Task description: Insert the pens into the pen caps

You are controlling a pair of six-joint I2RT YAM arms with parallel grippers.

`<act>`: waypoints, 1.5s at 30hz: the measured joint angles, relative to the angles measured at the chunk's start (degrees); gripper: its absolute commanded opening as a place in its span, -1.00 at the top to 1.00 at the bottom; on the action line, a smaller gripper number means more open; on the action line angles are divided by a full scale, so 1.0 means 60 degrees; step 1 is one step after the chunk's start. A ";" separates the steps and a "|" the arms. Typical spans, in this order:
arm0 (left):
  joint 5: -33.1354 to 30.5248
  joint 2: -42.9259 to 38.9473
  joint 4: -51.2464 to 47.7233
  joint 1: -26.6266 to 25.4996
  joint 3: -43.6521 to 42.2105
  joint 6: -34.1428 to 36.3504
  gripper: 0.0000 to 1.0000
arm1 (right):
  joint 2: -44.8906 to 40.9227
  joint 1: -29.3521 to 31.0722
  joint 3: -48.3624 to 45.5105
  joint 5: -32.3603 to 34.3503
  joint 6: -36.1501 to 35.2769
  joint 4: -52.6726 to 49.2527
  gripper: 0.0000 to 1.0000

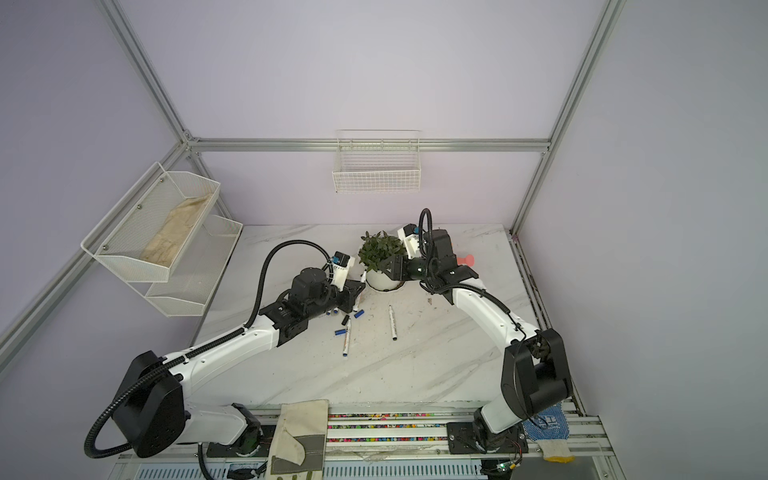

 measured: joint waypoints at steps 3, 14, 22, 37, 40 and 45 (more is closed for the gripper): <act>0.0029 0.0000 0.0000 0.0000 0.0000 0.0000 1.00 | 0.0106 0.0168 0.0015 -0.0433 0.0000 0.0127 -0.04; 0.0087 0.0000 0.0007 -0.0004 0.0000 -0.0004 1.00 | 0.1060 0.0812 0.0656 -0.0943 -0.0273 -0.0011 0.16; 0.0084 0.0000 0.0142 -0.0004 0.0000 -0.0044 1.00 | 0.1297 0.0867 0.0769 -0.1060 -0.0463 -0.0288 0.42; 0.0084 0.0000 0.0142 -0.0011 0.0000 -0.0251 0.45 | 0.1333 0.0838 0.0787 -0.1439 -0.0470 -0.0219 0.91; 0.0080 0.0000 0.0007 -0.0011 0.0000 -0.0248 0.45 | 0.1330 0.0736 0.0776 -0.1483 -0.0459 -0.0200 0.91; 0.0080 -0.0007 -0.0149 -0.0011 -0.0004 -0.0215 0.46 | 0.1308 0.0455 0.0597 -0.1628 -0.0346 0.0007 0.91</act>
